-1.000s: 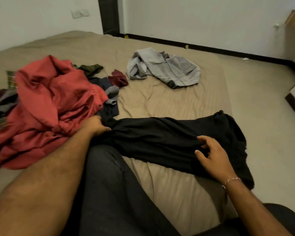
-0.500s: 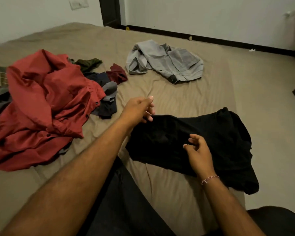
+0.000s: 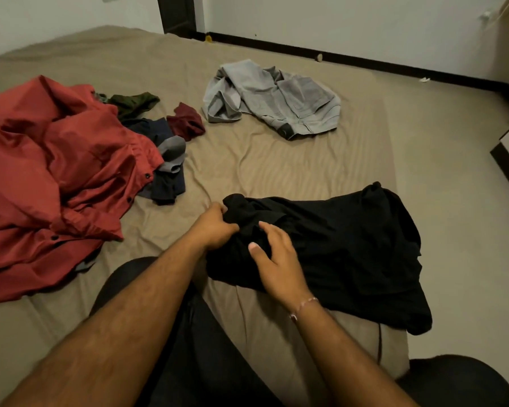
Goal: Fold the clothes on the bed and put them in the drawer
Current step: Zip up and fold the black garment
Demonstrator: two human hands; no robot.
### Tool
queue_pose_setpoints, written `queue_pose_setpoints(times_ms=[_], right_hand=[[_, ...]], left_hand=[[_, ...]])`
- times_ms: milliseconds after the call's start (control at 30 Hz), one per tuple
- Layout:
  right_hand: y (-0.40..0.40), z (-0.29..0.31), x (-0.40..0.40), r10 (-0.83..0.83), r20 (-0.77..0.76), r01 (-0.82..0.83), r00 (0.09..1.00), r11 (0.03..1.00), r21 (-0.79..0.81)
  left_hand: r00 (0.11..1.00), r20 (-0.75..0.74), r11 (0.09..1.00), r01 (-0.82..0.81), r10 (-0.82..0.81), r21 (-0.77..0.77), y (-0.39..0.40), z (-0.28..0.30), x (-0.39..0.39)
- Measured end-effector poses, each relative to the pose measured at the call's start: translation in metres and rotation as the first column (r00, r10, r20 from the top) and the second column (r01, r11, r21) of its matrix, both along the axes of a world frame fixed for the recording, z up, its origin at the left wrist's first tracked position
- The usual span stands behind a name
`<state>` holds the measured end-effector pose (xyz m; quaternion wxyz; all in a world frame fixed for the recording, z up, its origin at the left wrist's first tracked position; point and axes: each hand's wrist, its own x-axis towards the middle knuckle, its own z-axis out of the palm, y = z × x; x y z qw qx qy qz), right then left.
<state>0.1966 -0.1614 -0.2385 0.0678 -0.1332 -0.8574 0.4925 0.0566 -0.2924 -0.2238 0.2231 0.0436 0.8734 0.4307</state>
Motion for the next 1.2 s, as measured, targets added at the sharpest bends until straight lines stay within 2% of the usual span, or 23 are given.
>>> queue_pose_setpoints(times_ms=[67,133,167,233,333,400,467,500,533,600,633,667,733,767,800,833,900,967,1000,1100,1167,1200], right_hand=[[-0.011,0.001,-0.022,-0.029,0.137,0.052,0.990,0.985,-0.166],[-0.025,0.004,-0.038,0.004,0.095,0.033,0.995,0.920,-0.390],[-0.034,0.009,-0.044,0.021,0.057,0.011,0.998,0.860,-0.509],[-0.045,0.019,-0.048,0.036,-0.014,-0.035,0.999,0.678,-0.734],[-0.039,0.022,-0.047,-0.066,-0.076,-0.042,0.995,0.415,-0.909],[-0.021,0.015,-0.039,-0.180,-0.035,0.023,0.983,0.312,-0.950],[0.007,0.009,-0.029,-0.315,0.061,0.137,0.947,0.226,-0.964],[0.024,0.005,-0.023,-0.394,0.106,0.223,0.913,0.262,-0.939],[0.040,0.004,-0.016,-0.464,0.141,0.343,0.875,0.386,-0.856],[0.066,0.001,-0.001,-0.563,0.157,0.567,0.811,0.694,-0.443],[0.071,0.000,0.005,-0.603,0.142,0.619,0.785,0.754,-0.221],[0.074,0.001,0.010,-0.633,0.082,0.638,0.770,0.767,-0.074],[0.065,0.008,0.015,-0.615,-0.193,0.642,0.765,0.752,0.151],[0.055,0.016,0.014,-0.547,-0.312,0.622,0.777,0.746,0.239],[0.046,0.020,0.011,-0.460,-0.362,0.569,0.811,0.763,0.305],[0.035,0.022,0.004,-0.372,-0.340,0.485,0.864,0.797,0.360],[0.013,0.022,-0.009,-0.246,-0.105,0.268,0.964,0.892,0.366],[0.001,0.014,-0.019,-0.183,0.183,0.121,0.966,0.945,0.305],[-0.003,0.007,-0.022,-0.170,0.267,0.076,0.949,0.941,0.329],[-0.008,-0.011,-0.021,-0.169,0.352,-0.042,0.921,0.854,0.518],[-0.009,-0.013,-0.021,-0.186,0.347,-0.054,0.919,0.813,0.580],[-0.007,-0.011,-0.022,-0.183,0.319,-0.033,0.930,0.822,0.568]], left_hand=[[0.997,0.016,0.974,-0.072,0.070,0.213,0.002,0.002,0.003],[0.989,0.006,0.904,-0.137,0.148,0.406,-0.001,0.008,0.009],[0.984,0.003,0.859,-0.159,0.181,0.487,-0.004,0.012,0.012],[0.977,0.036,0.754,-0.187,0.212,0.630,-0.009,0.022,0.016],[0.995,0.096,0.641,-0.088,0.024,0.762,-0.008,0.029,0.023],[0.989,0.070,0.618,0.024,-0.127,0.786,0.003,0.028,0.031],[0.983,0.058,0.600,0.060,-0.175,0.798,0.015,0.027,0.038],[0.989,0.039,0.632,0.063,-0.146,0.772,0.020,0.024,0.038],[0.996,-0.013,0.715,0.074,-0.091,0.695,0.024,0.019,0.035],[0.984,-0.179,0.921,0.063,0.007,0.384,0.027,0.004,0.025],[0.975,-0.220,0.973,0.049,0.002,0.226,0.026,-0.004,0.021],[0.979,-0.202,0.992,0.045,-0.020,0.121,0.026,-0.010,0.020],[0.994,-0.097,0.998,0.060,-0.057,0.034,0.028,-0.018,0.020],[0.996,-0.065,0.997,0.067,-0.066,0.023,0.031,-0.019,0.022],[0.997,-0.037,0.997,0.065,-0.064,0.038,0.033,-0.019,0.022],[0.999,-0.010,0.996,0.042,-0.041,0.084,0.035,-0.020,0.022],[0.999,0.040,0.985,-0.002,-0.005,0.173,0.035,-0.022,0.020],[0.999,0.051,0.979,-0.006,-0.005,0.202,0.032,-0.023,0.017],[0.997,0.075,0.968,-0.014,-0.005,0.252,0.030,-0.022,0.017],[0.987,0.159,0.882,-0.072,-0.003,0.466,0.031,-0.015,0.020],[0.982,0.188,0.864,-0.107,0.015,0.492,0.032,-0.007,0.022],[0.976,0.216,0.853,-0.147,0.042,0.501,0.031,-0.004,0.021]])
